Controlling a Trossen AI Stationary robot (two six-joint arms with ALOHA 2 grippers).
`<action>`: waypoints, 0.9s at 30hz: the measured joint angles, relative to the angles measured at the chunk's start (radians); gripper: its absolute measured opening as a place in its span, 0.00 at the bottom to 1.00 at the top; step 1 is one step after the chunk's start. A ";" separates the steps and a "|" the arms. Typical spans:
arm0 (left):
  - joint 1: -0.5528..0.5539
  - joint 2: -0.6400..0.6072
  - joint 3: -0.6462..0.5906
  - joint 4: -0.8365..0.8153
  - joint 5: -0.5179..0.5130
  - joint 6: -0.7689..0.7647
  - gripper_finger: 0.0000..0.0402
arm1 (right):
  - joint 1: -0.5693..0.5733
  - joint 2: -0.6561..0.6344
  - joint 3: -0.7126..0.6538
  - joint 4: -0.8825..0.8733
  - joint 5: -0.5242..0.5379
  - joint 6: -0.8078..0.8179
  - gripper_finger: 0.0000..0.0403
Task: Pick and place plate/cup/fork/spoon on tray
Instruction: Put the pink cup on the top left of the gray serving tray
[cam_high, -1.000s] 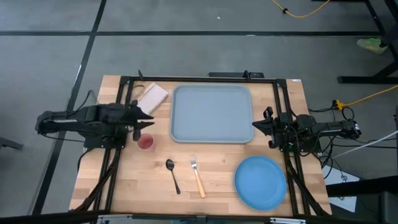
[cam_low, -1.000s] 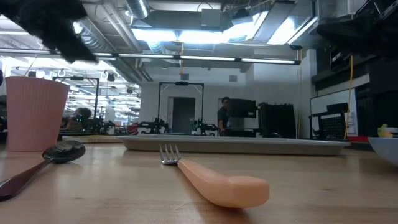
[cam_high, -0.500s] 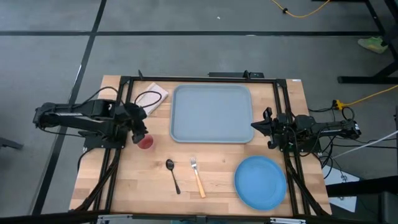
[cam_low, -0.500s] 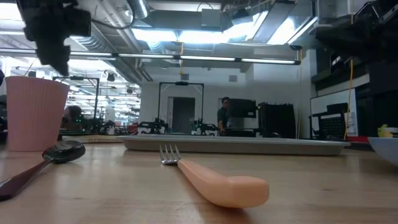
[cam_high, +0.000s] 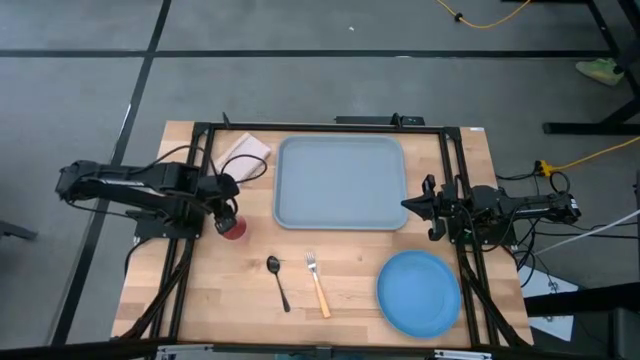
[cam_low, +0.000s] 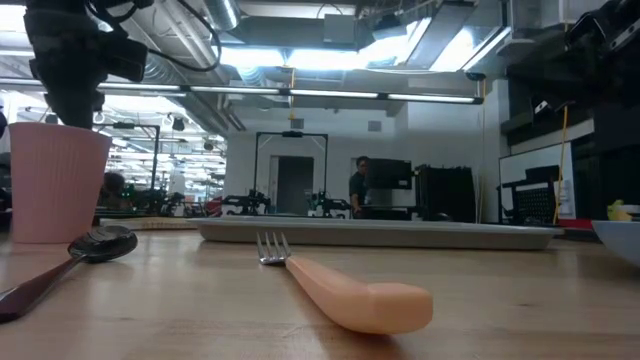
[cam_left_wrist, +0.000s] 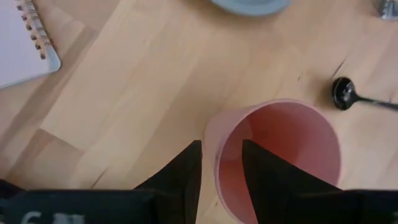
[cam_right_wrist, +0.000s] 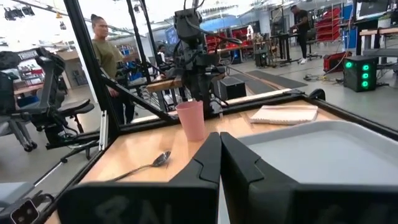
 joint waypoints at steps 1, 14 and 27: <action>-0.006 0.008 0.000 0.000 -0.004 0.000 0.27 | 0.000 0.000 0.000 -0.002 0.000 0.000 0.01; -0.069 0.154 0.000 0.002 -0.050 -0.007 0.27 | 0.000 0.000 0.000 -0.005 -0.008 0.000 0.01; -0.079 0.336 0.000 0.039 -0.110 -0.081 0.18 | 0.000 0.000 0.000 -0.007 -0.010 0.004 0.01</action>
